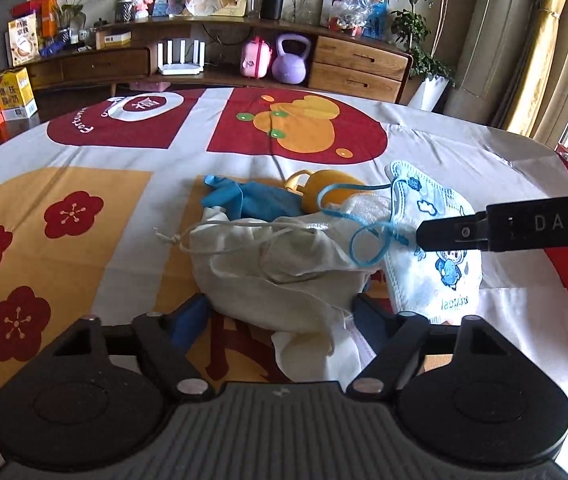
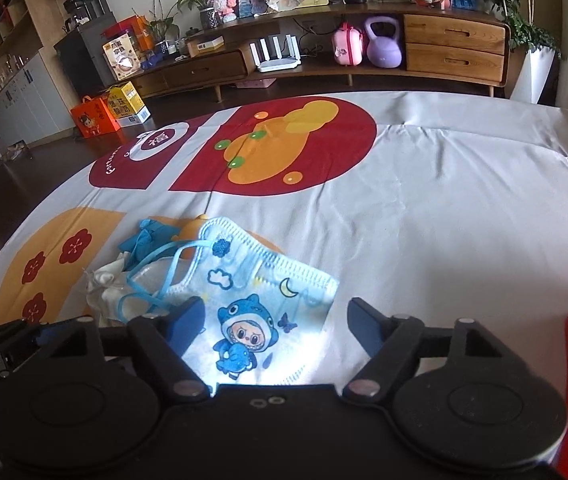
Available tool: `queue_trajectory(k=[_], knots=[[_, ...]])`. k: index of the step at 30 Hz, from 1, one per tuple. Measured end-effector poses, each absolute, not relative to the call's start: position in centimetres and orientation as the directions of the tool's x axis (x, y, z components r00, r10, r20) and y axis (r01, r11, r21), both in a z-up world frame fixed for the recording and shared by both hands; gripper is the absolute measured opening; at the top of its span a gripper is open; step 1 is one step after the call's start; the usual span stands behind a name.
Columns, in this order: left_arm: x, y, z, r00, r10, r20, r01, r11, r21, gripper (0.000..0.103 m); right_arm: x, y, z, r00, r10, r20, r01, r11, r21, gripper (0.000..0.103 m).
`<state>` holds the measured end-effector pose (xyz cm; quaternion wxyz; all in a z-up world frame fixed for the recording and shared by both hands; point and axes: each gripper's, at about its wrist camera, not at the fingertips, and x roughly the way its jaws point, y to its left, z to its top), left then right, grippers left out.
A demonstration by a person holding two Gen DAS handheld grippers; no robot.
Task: Organize soft objects
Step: 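Grasp the white cloth bag with the left tool while the right tool grasps the blue cartoon mask, then carry the cloth bag with the left tool while the right tool carries the mask to the red tin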
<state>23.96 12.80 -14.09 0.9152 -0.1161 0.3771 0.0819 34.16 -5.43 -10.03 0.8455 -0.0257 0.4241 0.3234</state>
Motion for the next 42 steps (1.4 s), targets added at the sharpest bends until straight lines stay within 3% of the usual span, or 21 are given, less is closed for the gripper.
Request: queue_trajectory(k=[6, 11, 17, 21, 25, 42], knots=[[23.9, 12.8, -13.9, 0.710, 0.093, -0.698, -0.248, 0.961, -0.124, 0.056, 33.6, -5.5, -9.7, 0.456, 0.519, -0.723, -0.571, 0.794, 0.210, 0.053], [23.8, 12.8, -13.8, 0.716, 0.107, -0.690, -0.249, 0.963, -0.108, 0.043, 32.9, -5.9, -9.2, 0.490, 0.509, -0.707, -0.575, 0.799, 0.177, 0.022], [23.6, 12.8, -13.5, 0.716, 0.114, -0.689, -0.251, 0.963, -0.102, 0.033, 32.2, -7.0, -8.6, 0.492, 0.527, -0.694, -0.567, 0.798, 0.204, 0.006], [23.4, 12.9, -13.2, 0.723, 0.104, -0.683, -0.242, 0.964, -0.109, 0.018, 31.3, -7.6, -8.0, 0.483, 0.565, -0.669, -0.578, 0.780, 0.241, 0.002], [23.3, 12.9, -13.0, 0.731, 0.068, -0.678, -0.219, 0.966, -0.138, 0.011, 30.1, -8.0, -7.2, 0.506, 0.575, -0.643, -0.568, 0.783, 0.254, 0.001], [20.4, 11.6, -8.5, 0.802, -0.057, -0.594, -0.088, 0.973, -0.212, 0.008, 25.0, -13.3, -2.5, 0.629, 0.537, -0.562, -0.497, 0.834, 0.241, 0.000]])
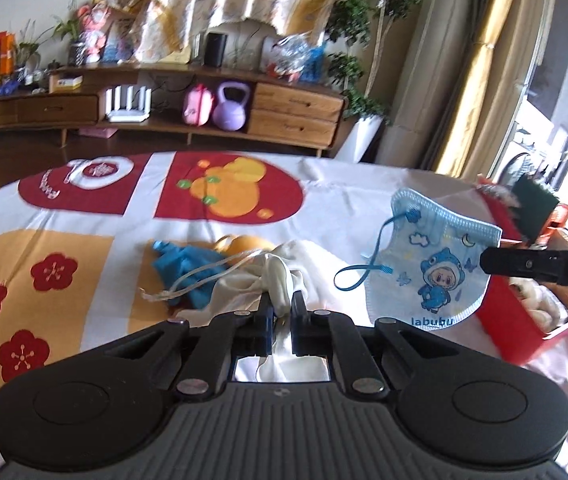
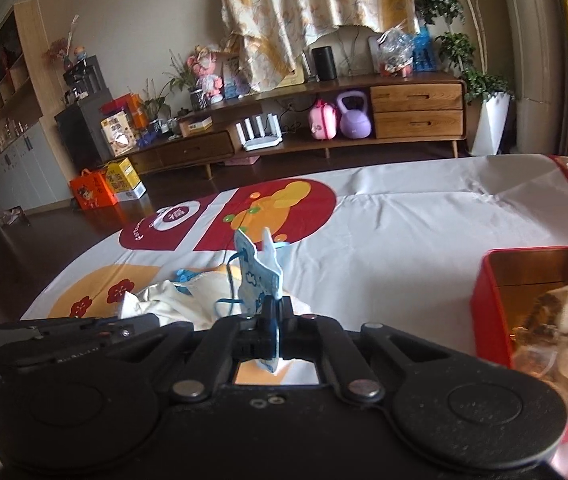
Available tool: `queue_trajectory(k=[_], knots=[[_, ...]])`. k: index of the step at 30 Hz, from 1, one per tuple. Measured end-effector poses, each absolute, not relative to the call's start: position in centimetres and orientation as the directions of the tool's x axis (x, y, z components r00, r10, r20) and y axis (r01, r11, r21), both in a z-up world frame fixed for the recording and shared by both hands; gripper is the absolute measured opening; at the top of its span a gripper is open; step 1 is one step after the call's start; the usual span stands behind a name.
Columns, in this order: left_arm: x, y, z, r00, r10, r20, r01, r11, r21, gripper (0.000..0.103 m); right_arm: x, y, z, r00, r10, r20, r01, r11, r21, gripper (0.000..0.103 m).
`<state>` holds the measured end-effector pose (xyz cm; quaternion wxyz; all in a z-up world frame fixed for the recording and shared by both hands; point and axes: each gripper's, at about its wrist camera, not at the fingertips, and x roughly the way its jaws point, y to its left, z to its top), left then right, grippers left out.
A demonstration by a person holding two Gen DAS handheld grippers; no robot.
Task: Organize soft objects
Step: 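Carry the cloth bag with the left tool while the right tool carries the mask to the red tin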
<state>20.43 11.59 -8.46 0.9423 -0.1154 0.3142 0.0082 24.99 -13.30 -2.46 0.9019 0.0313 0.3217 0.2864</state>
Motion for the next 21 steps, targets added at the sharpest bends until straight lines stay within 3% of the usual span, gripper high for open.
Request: queue_trajectory(k=[12, 21], knots=[[18.2, 8.0, -2.9, 0.842, -0.161, -0.514, 0.036, 0.969, -0.245, 0.008, 22.1, -20.1, 1.4, 0.722, 0.473, -0.505, -0.413, 0.880, 0.235, 0.000], [18.7, 3.8, 0.1, 0.828, -0.244, -0.506, 0.120, 0.957, -0.265, 0.008, 21.0, -25.5, 3.4, 0.764, 0.401, -0.506, -0.335, 0.916, 0.222, 0.000]])
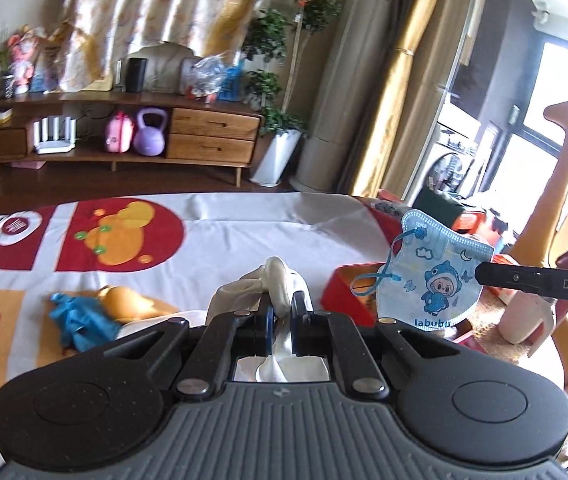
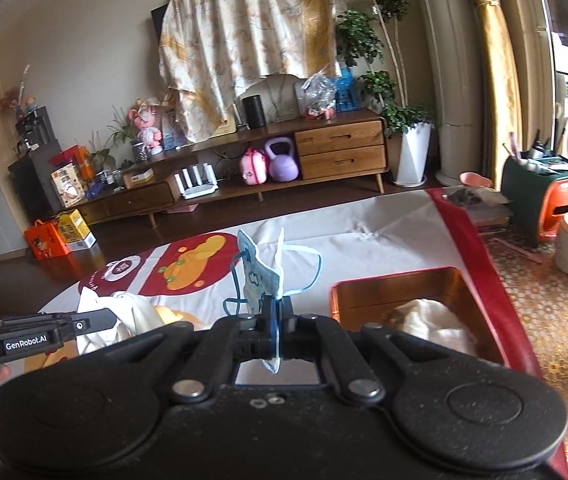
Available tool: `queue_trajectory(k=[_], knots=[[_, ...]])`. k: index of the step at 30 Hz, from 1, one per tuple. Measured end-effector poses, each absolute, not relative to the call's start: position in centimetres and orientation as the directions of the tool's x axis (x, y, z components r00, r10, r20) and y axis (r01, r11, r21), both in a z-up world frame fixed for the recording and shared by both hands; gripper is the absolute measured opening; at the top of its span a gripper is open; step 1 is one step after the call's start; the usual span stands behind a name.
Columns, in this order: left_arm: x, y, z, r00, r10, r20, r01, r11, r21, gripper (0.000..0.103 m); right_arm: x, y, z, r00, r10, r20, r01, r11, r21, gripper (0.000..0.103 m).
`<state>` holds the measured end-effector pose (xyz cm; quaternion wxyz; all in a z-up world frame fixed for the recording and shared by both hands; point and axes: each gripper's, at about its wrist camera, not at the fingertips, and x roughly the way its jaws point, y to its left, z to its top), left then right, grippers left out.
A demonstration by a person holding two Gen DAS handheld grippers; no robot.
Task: Organize soft objects
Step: 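Carry the cloth bag with the left tool while the right tool carries the mask to the red tin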
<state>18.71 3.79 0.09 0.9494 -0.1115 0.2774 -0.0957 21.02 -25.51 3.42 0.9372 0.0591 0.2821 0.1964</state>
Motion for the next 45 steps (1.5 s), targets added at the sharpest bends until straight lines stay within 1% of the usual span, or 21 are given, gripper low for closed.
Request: queue_trajectory(k=[7, 14, 23, 27, 33, 45], knots=[[19.7, -0.2, 1.4, 0.814, -0.286, -0.506, 0.175, 0.951, -0.256, 0.008, 21.1, -29.9, 3.4, 0.780, 0.354, -0.516, -0.271, 0.934, 0.232, 0.000], [21.5, -5.1, 2.3, 0.798, -0.330, -0.504, 0.243, 0.942, -0.232, 0.008, 22.0, -33.5, 1.9, 0.774, 0.315, -0.550, -0.206, 0.946, 0.252, 0.000], [24.5, -11.3, 3.2, 0.776, -0.392, -0.494, 0.327, 0.920, -0.215, 0.008, 23.8, -37.3, -0.1, 0.749, 0.309, -0.586, -0.156, 0.942, 0.298, 0.001], [26.0, -14.1, 2.4, 0.753, -0.411, -0.514, 0.357, 0.911, -0.206, 0.008, 24.9, -38.2, -1.3, 0.736, 0.310, -0.601, -0.143, 0.940, 0.310, 0.000], [27.8, -17.0, -0.2, 0.707, -0.425, -0.566, 0.389, 0.901, -0.190, 0.008, 26.5, -39.0, -3.2, 0.714, 0.317, -0.624, -0.122, 0.934, 0.335, 0.001], [31.6, -18.7, -4.2, 0.685, -0.338, -0.645, 0.349, 0.930, -0.117, 0.008, 29.1, -39.2, -6.1, 0.693, 0.323, -0.644, -0.107, 0.930, 0.352, 0.001]])
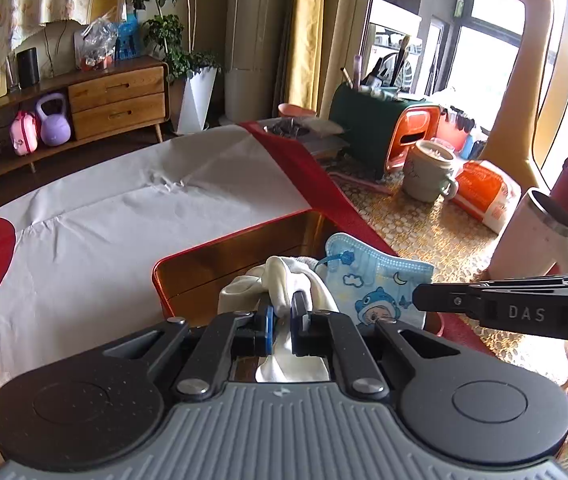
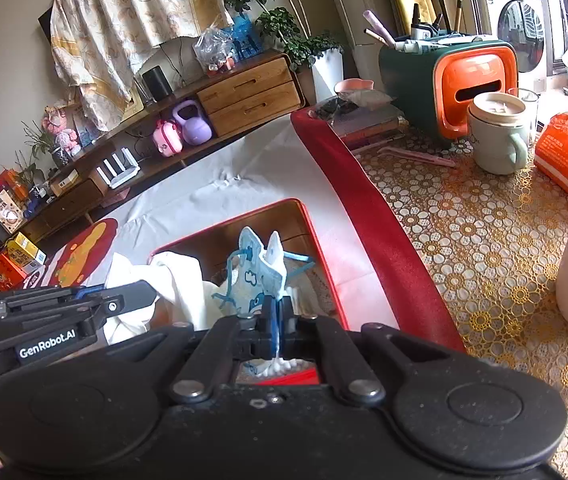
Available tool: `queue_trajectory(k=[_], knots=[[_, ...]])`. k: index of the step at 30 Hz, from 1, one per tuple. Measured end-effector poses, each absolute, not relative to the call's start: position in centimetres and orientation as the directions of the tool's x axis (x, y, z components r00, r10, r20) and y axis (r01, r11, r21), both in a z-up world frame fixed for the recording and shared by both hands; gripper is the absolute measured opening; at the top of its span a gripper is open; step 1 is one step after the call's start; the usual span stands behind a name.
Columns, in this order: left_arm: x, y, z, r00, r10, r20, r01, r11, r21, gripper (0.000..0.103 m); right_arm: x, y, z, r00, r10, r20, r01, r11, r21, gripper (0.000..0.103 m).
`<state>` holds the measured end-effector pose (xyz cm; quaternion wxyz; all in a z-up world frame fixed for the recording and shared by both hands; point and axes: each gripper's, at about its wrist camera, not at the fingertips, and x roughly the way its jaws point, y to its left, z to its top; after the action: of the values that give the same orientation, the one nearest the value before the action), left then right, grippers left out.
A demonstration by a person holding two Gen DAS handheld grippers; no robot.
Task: Organize soft objects
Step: 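Carry the cloth bag with the left tool while the right tool carries the mask to the red tin, then open the left tool over the tin while the right tool releases the mask inside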
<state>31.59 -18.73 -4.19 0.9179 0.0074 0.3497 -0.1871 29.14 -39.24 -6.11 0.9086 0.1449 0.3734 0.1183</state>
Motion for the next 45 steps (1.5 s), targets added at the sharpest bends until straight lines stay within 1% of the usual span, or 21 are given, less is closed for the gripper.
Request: queue_trajectory(k=[16, 26, 34, 36, 38, 39, 40, 42, 43, 45], knots=[[35.3, -19.8, -8.4, 0.634, -0.262, -0.727, 0.338, 0.940, -0.044, 0.008, 29.6, -39.5, -8.1, 0.671, 0.319, -0.670, -0.109, 0.935, 0.337, 0.002], [35.3, -20.1, -8.9, 0.629, -0.217, -0.746, 0.320, 0.947, -0.006, 0.008, 29.1, -39.8, -8.0, 0.664, 0.311, -0.680, -0.105, 0.939, 0.327, 0.015], [34.7, -19.9, -8.5, 0.627, -0.193, -0.755, 0.307, 0.952, 0.012, 0.011, 28.2, -39.8, -7.5, 0.664, 0.316, -0.678, -0.118, 0.939, 0.322, 0.019], [34.5, -19.9, -8.3, 0.629, -0.191, -0.754, 0.309, 0.951, 0.018, 0.016, 28.0, -39.7, -7.4, 0.663, 0.316, -0.678, -0.123, 0.940, 0.318, 0.022], [34.3, -19.9, -8.1, 0.625, -0.196, -0.756, 0.313, 0.950, 0.013, 0.030, 27.7, -39.5, -7.3, 0.662, 0.320, -0.678, -0.125, 0.939, 0.321, 0.030], [34.2, -19.8, -8.1, 0.621, -0.199, -0.758, 0.313, 0.950, 0.008, 0.034, 27.6, -39.5, -7.2, 0.662, 0.318, -0.679, -0.126, 0.940, 0.318, 0.030], [34.2, -19.7, -8.0, 0.618, -0.201, -0.760, 0.313, 0.950, 0.003, 0.049, 27.4, -39.3, -7.1, 0.662, 0.317, -0.679, -0.128, 0.941, 0.314, 0.030], [33.9, -19.5, -7.8, 0.620, -0.208, -0.757, 0.311, 0.950, -0.007, 0.066, 27.1, -39.2, -6.8, 0.662, 0.320, -0.677, -0.134, 0.940, 0.313, 0.031], [33.7, -19.4, -7.7, 0.622, -0.214, -0.753, 0.314, 0.949, -0.010, 0.068, 26.9, -39.1, -6.7, 0.662, 0.321, -0.677, -0.137, 0.940, 0.312, 0.032], [33.2, -19.2, -7.1, 0.633, -0.232, -0.739, 0.323, 0.946, -0.020, 0.068, 26.6, -38.9, -6.4, 0.664, 0.320, -0.676, -0.144, 0.941, 0.305, 0.033]])
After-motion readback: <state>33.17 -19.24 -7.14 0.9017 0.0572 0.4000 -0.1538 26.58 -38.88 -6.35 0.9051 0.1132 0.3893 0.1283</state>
